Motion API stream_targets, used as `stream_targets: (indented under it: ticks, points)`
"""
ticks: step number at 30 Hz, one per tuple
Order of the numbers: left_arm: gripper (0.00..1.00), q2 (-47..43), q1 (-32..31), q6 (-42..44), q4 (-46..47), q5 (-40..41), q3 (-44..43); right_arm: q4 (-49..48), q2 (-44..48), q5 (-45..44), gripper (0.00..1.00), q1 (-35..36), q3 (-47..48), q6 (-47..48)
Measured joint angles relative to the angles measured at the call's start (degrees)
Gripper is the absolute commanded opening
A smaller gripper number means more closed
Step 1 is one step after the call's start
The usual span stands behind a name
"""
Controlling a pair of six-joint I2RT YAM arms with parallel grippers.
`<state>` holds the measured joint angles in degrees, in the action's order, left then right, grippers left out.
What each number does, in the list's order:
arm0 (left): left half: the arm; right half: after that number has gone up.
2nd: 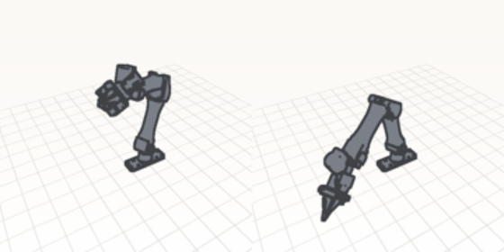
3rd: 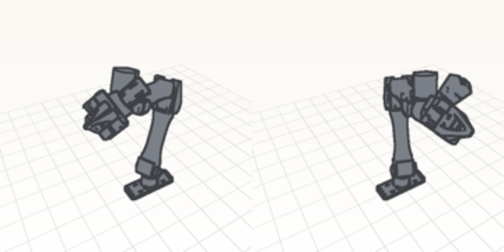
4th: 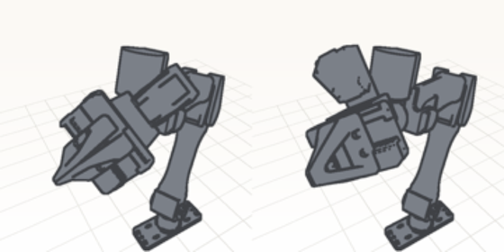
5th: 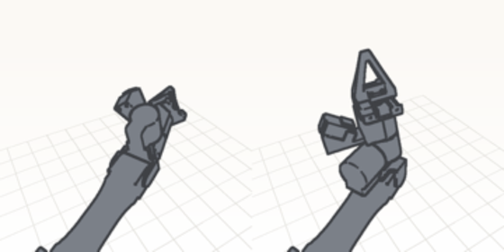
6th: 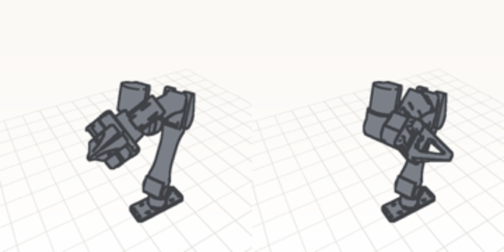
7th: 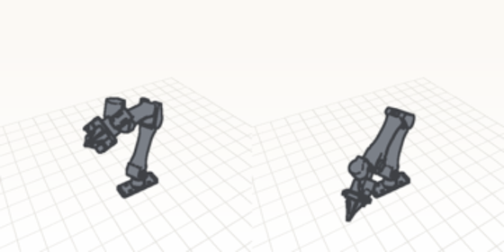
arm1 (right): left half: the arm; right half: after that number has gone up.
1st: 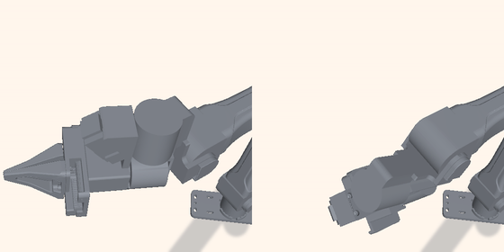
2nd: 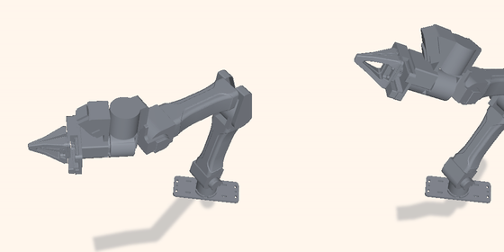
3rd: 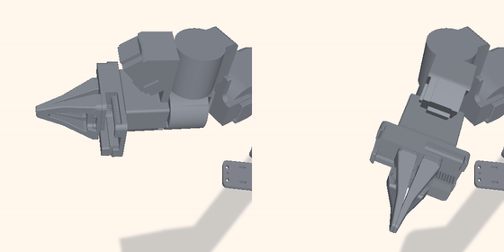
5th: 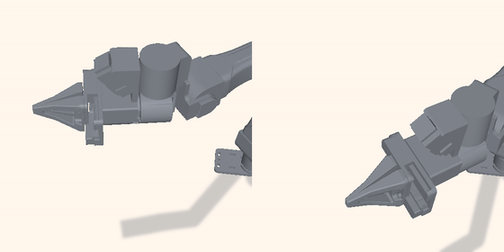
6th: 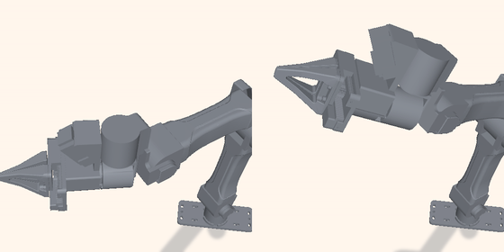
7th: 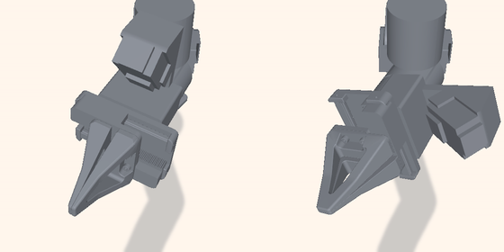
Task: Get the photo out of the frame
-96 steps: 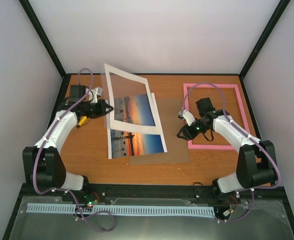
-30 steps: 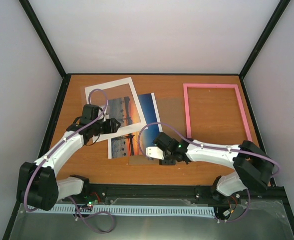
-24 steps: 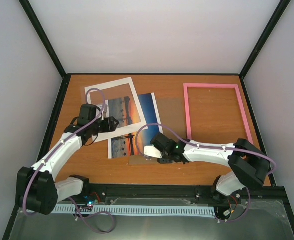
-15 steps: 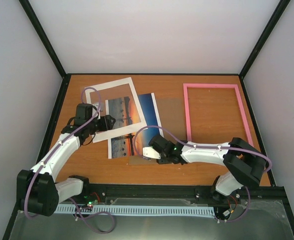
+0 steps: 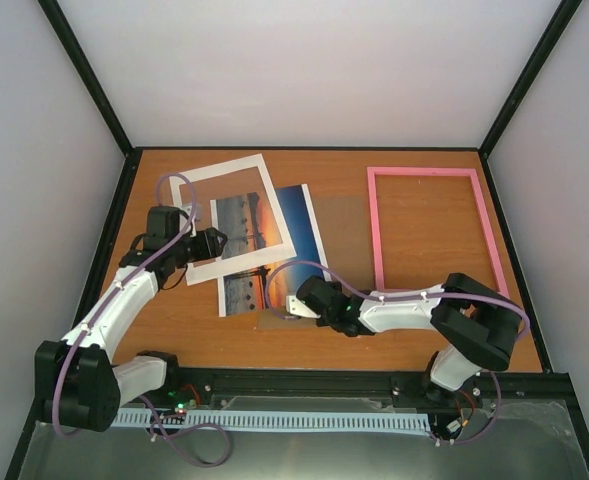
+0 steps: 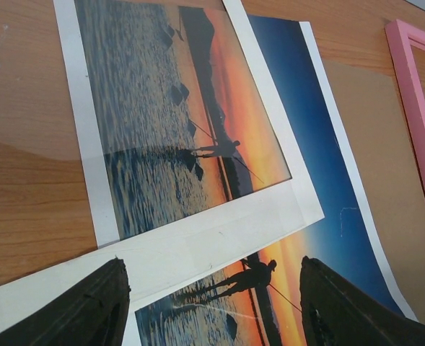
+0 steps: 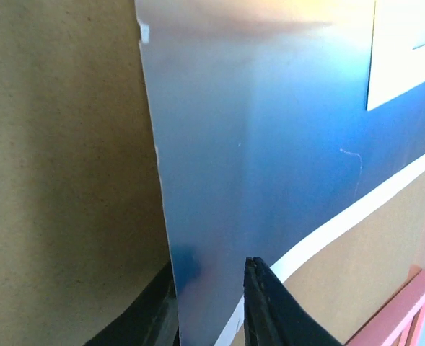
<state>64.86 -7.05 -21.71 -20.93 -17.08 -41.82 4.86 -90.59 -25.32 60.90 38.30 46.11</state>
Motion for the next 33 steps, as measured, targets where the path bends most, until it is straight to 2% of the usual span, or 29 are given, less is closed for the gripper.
stream_targets:
  ticks: [4, 12, 17, 24, 33]
  points:
    - [0.65, 0.0, 0.09, 0.0, 0.0, 0.02, 0.0, -1.07, 0.9, -1.09, 0.03, 0.22, -0.66, 1.11]
    - [0.65, 0.0, 0.31, 0.0, 0.0, 0.11, 0.0, 3.43, 7.91, -0.13, 0.03, 1.03, 0.04, 1.29]
    - [0.65, -0.26, 0.37, 0.0, 0.0, 0.28, 0.0, 16.98, 14.62, 7.3, 0.03, 1.11, 4.74, 0.46]
    - [0.66, -0.63, 0.68, -0.02, 0.09, 1.4, 0.0, 38.45, 23.71, 21.97, 0.03, 1.14, 17.07, -1.18]
    - [0.67, -0.68, 0.85, -0.07, 0.09, 5.09, 0.0, 61.2, 24.44, 31.41, 0.03, 0.24, 35.76, -1.53]
